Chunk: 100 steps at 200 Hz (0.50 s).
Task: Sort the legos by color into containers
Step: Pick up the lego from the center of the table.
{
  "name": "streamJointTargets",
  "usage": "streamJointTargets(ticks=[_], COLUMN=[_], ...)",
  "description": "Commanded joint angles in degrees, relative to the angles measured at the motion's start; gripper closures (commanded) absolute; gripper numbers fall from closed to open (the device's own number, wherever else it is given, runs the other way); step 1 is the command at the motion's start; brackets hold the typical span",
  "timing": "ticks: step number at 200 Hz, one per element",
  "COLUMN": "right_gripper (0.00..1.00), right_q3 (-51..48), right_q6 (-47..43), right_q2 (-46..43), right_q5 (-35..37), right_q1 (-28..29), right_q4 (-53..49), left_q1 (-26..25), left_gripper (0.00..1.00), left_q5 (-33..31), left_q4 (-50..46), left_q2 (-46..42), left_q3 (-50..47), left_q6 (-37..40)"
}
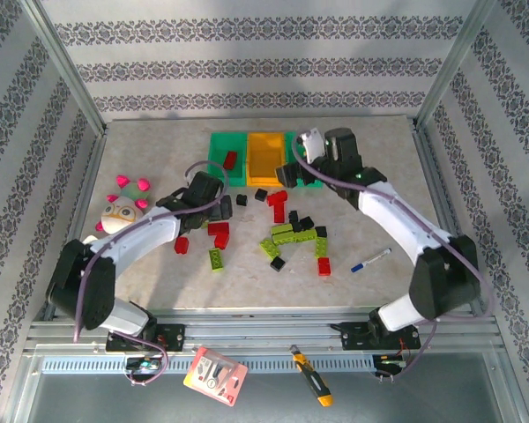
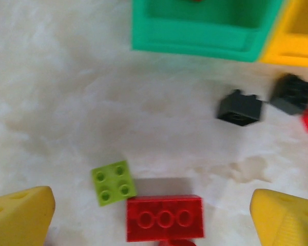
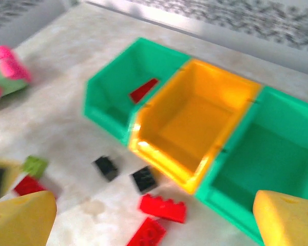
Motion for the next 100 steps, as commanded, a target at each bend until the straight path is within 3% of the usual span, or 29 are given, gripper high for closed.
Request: streamJointTargets(ticks=[1, 77, 100], right_gripper=[0.02, 0.02, 0.02], right_q3=[-4.89, -8.26, -7.68], right_q6=[-4.15, -4.51, -4.43], right_q2=[-4.88, -9.92, -9.5], right_q5=[-6.59, -9.33, -9.43], right_q1=[2.29, 9.55, 9.92], right_q4=[3.09, -0.51, -0.53], left_q1=[2.52, 6.61, 6.87], left_gripper=[0.09, 0.38, 0.54], left_q5=[2.22, 6.86, 6.99], left_q4=[-11.11, -13.79, -12.88], left_q2=[4.48, 17.69, 19.8], left_q3=[3.57, 10.35, 10.68], left_q6=[-8.71, -9.63, -9.36])
